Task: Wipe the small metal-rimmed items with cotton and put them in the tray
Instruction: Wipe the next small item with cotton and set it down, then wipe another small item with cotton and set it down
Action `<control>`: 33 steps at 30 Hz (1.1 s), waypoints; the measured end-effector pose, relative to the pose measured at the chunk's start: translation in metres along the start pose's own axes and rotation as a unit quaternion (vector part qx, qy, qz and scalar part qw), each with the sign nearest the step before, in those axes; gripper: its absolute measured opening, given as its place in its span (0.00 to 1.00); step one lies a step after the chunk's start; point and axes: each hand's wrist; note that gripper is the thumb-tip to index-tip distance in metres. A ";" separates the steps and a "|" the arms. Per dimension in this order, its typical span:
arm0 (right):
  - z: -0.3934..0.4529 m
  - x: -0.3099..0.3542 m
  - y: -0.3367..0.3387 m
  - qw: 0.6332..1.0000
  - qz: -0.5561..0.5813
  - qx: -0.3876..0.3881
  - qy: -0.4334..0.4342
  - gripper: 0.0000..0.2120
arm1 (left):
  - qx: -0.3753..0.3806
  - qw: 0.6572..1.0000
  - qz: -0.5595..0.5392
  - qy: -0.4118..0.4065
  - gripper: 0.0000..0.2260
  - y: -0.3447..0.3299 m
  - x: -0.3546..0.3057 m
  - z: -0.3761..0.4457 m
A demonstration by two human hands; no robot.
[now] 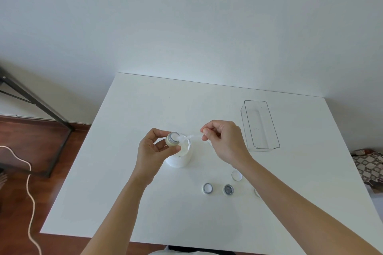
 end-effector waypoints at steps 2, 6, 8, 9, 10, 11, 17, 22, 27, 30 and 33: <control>0.000 -0.001 -0.002 1.000 0.010 -0.003 -0.006 0.07 | -0.011 1.000 -0.002 -0.004 0.18 -0.002 0.000 0.001; -0.002 -0.003 -0.006 1.000 0.018 -0.011 -0.013 0.08 | -0.032 0.999 0.005 -0.004 0.18 -0.004 0.003 0.003; -0.002 -0.004 -0.008 0.999 0.037 -0.006 -0.028 0.08 | -0.039 0.999 0.013 -0.002 0.18 -0.004 0.004 0.005; -0.002 -0.004 -0.009 0.998 0.055 0.000 -0.041 0.08 | -0.040 0.999 0.016 -0.001 0.18 -0.004 0.005 0.005; -0.002 -0.005 -0.010 0.995 0.084 0.005 -0.057 0.07 | -0.041 0.999 0.018 0.000 0.18 -0.004 0.005 0.005; -0.002 -0.006 -0.010 0.990 0.122 0.006 -0.075 0.07 | -0.042 0.999 0.020 0.001 0.18 -0.004 0.006 0.005; -0.002 -0.022 -0.012 0.992 0.106 -0.057 -0.048 0.06 | -0.047 0.999 0.016 0.009 0.18 0.003 0.007 -0.001; -0.010 -0.039 -0.021 0.990 -0.075 0.016 0.120 0.06 | -0.047 0.998 0.017 0.025 0.18 0.007 0.007 -0.010; -0.014 -0.055 -0.014 0.925 -0.248 0.099 0.269 0.11 | -0.022 0.998 0.048 0.030 0.16 0.008 0.008 -0.020; -0.018 -0.056 -0.006 0.949 -0.192 0.050 0.247 0.07 | -0.005 0.998 0.061 0.035 0.15 0.005 0.010 -0.026; -0.021 -0.058 0.008 0.983 -0.093 -0.049 0.153 0.05 | 0.019 0.996 0.070 0.054 0.16 -0.006 0.012 -0.031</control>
Point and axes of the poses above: each hand's wrist, its own z-axis towards the middle knuckle, its own y-axis out of the back of the hand, x = y × z, and after that the axes turned 5 degrees about z, right-handed
